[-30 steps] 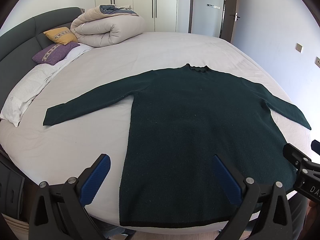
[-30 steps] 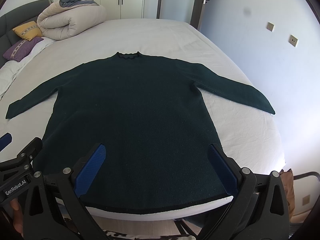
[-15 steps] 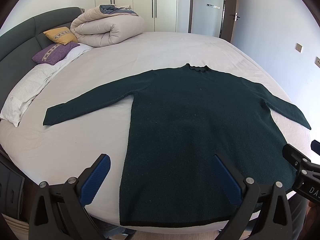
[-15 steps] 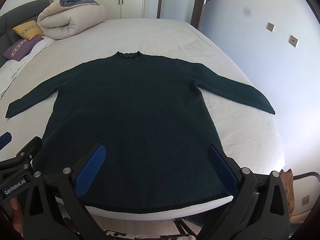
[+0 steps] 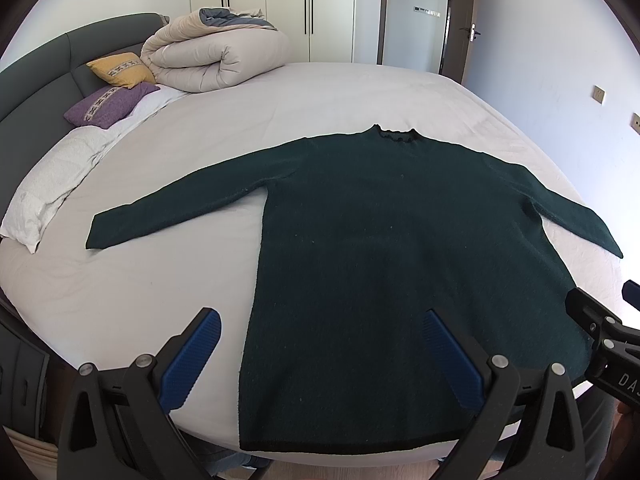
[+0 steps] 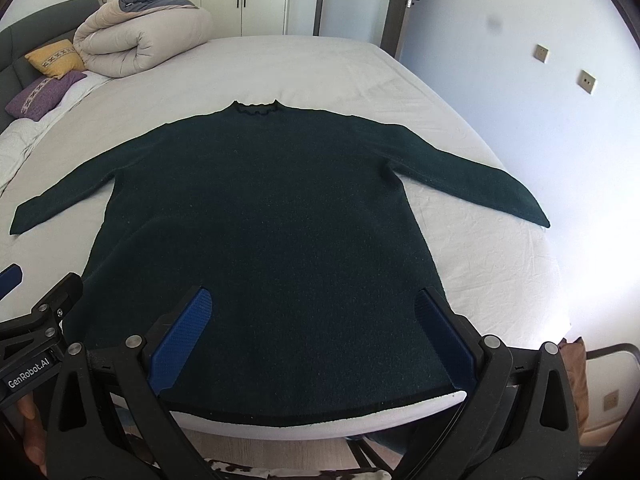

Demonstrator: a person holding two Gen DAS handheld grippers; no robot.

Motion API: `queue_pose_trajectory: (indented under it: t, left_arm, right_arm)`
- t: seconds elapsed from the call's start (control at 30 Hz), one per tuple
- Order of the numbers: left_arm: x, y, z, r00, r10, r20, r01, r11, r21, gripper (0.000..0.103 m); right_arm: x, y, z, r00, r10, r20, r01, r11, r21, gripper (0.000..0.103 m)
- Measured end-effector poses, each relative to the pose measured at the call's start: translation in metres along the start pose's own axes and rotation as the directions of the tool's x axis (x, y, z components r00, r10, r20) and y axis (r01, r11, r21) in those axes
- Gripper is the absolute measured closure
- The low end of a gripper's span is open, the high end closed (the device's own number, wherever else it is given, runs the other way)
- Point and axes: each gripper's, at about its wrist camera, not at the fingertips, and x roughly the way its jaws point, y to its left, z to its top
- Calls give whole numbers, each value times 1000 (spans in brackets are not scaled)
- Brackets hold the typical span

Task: Fold small clothes

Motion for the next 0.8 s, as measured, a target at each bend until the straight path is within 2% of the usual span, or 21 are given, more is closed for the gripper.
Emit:
queue_pose_trajectory:
  t: [0.8]
  left_arm:
    - [1, 1, -4, 1000, -3, -3, 3, 1000, -2, 0]
  right_arm:
    - [2, -2, -3, 1000, 1, -2, -1, 1000, 1, 0]
